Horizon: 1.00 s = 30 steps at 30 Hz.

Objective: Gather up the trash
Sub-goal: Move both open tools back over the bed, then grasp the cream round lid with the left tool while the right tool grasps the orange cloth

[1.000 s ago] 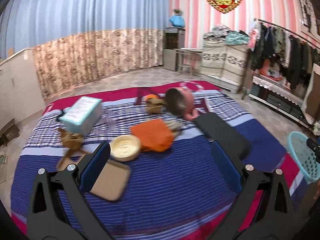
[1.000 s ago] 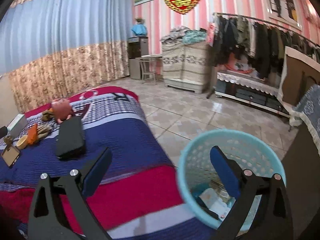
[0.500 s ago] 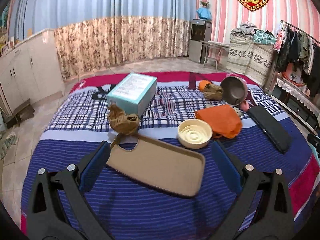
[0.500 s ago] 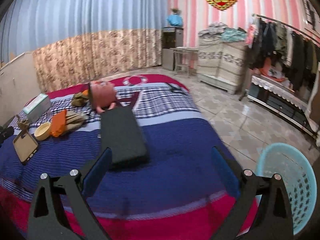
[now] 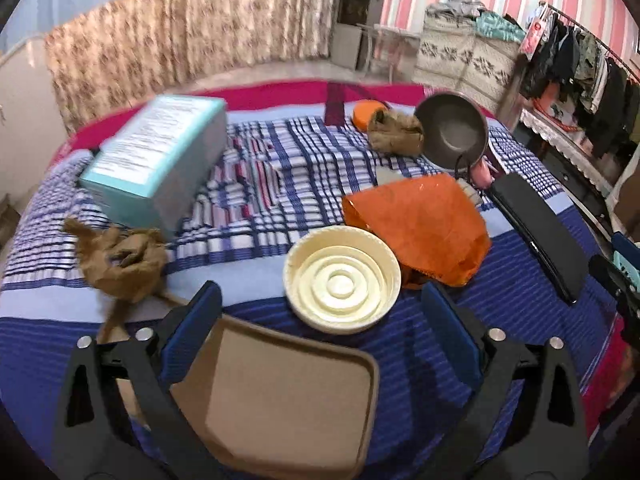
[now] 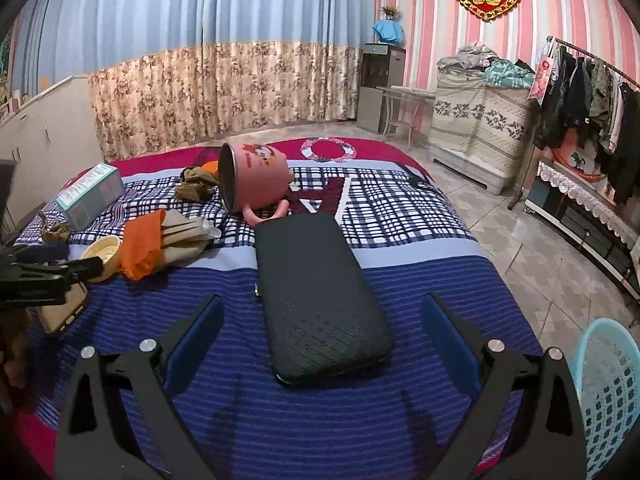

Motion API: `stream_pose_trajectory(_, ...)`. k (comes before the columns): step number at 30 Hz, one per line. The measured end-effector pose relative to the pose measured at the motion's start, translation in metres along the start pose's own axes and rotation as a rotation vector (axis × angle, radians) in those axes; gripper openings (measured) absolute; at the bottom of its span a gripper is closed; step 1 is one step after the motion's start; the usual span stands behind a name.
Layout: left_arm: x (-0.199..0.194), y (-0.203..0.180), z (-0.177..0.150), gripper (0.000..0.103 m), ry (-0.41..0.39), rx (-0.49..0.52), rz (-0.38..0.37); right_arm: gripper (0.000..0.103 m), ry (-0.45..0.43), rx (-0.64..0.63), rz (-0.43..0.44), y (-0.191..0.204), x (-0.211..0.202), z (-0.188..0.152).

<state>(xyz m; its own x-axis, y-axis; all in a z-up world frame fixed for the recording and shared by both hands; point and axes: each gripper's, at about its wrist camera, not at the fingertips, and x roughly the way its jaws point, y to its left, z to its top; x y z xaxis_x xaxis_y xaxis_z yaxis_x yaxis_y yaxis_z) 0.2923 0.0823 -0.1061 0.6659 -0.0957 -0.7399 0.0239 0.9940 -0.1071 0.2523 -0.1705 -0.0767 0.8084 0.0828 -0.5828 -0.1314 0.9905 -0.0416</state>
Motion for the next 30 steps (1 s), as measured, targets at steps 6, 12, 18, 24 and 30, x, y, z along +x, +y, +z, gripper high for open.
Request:
stream_pose_trajectory(6, 0.005, -0.005, -0.002, 0.061, 0.020, 0.021, -0.035, 0.096, 0.023, 0.018, 0.026, 0.010, 0.013, 0.003)
stream_pose_trajectory(12, -0.025, 0.003, -0.006, 0.061, -0.058, 0.009, 0.011, 0.096, 0.025, -0.016, 0.075, 0.045, 0.023, 0.014)
stream_pose_trajectory(18, -0.062, 0.034, -0.016, 0.061, -0.135, -0.036, 0.128, 0.096, 0.048, -0.072, 0.134, 0.094, 0.044, 0.025)
stream_pose_trajectory(24, -0.084, 0.065, -0.021, 0.061, -0.161, -0.082, 0.170, 0.053, 0.116, -0.153, 0.166, 0.140, 0.070, 0.029)
stream_pose_trajectory(30, -0.097, 0.065, -0.021, 0.061, -0.181, -0.083, 0.177, 0.015, 0.095, -0.181, 0.239, 0.140, 0.049, 0.024)
